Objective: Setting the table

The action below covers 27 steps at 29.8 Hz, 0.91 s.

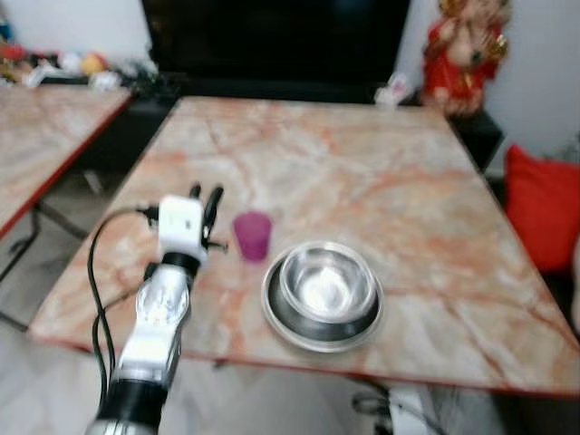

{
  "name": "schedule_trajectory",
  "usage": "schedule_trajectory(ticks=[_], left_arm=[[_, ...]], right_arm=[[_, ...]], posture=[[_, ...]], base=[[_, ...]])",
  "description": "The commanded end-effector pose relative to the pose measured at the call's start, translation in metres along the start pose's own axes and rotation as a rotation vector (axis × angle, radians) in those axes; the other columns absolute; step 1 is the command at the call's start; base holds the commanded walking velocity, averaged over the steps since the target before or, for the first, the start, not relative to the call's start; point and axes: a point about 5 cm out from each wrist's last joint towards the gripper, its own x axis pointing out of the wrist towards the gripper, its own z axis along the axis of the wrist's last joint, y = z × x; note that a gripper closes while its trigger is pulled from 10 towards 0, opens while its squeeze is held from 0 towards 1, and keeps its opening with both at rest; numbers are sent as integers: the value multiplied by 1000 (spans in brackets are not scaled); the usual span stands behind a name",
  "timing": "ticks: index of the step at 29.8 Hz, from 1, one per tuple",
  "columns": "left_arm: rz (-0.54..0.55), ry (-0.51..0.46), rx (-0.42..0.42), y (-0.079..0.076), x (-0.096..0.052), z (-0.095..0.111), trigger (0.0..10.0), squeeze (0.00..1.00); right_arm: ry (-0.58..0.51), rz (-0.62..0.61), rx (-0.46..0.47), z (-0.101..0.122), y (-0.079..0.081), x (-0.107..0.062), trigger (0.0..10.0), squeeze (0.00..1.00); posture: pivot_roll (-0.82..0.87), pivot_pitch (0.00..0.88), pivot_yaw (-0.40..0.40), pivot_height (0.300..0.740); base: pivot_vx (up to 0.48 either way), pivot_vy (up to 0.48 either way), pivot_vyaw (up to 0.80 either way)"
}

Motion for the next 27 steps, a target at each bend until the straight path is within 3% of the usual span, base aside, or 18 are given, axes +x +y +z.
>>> schedule_trajectory(ticks=[1,27], left_arm=[[-19,-32,-11,-7,5,9,10000,0],[-1,-22,-6,-4,4,10,10000,0]], right_arm=[[18,-21,8,-7,-8,-2,10000,0],[18,-18,3,-6,-8,-2,10000,0]], posture=[[108,0,-11,740],[120,0,-12,740]], base=[[0,480,0],[0,480,0]])
